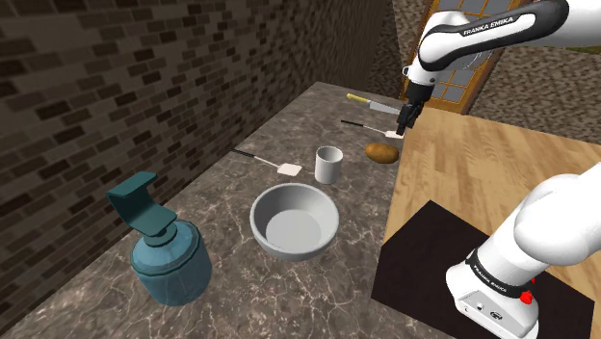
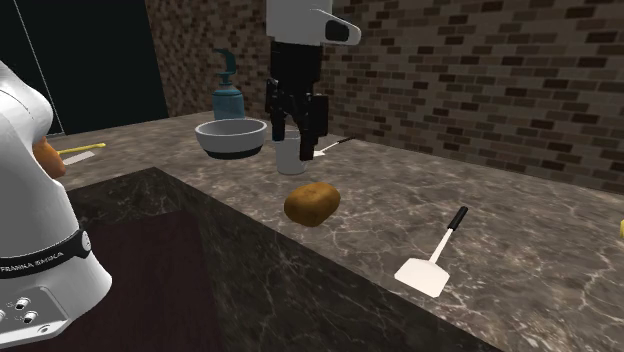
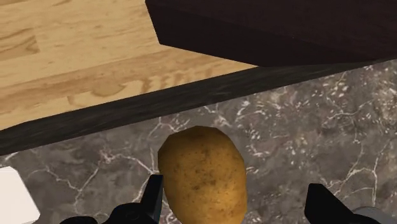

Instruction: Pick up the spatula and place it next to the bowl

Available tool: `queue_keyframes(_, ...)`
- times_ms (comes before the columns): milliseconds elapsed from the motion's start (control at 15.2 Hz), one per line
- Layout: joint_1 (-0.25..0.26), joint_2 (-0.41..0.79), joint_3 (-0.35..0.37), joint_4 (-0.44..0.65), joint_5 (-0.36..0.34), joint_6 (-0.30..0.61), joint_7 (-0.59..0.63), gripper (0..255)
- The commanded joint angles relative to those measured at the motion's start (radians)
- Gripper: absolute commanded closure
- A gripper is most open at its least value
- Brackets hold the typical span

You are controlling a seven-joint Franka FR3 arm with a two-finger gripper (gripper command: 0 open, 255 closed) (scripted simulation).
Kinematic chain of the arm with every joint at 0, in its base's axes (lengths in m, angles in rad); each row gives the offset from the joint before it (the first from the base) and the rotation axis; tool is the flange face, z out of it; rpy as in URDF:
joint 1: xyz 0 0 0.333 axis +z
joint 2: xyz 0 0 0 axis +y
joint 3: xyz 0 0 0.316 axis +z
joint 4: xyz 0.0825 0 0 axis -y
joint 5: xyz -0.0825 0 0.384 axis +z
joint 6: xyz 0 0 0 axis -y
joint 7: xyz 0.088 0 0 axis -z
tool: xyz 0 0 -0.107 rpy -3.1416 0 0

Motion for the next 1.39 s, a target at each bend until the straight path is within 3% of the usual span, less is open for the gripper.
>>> queue_keyframes(0, -0.001, 0.068, -0.028, 0.040, 0.008, 0.039, -0.066, 0)
queue_keyframes(594, -0.025, 0.409, -0.090, 0.289, 0.139, 0.156, -0.348, 0)
queue_keyframes(1320, -0.153, 0.824, -0.038, 0.746, 0.300, 0.145, -0.599, 0)
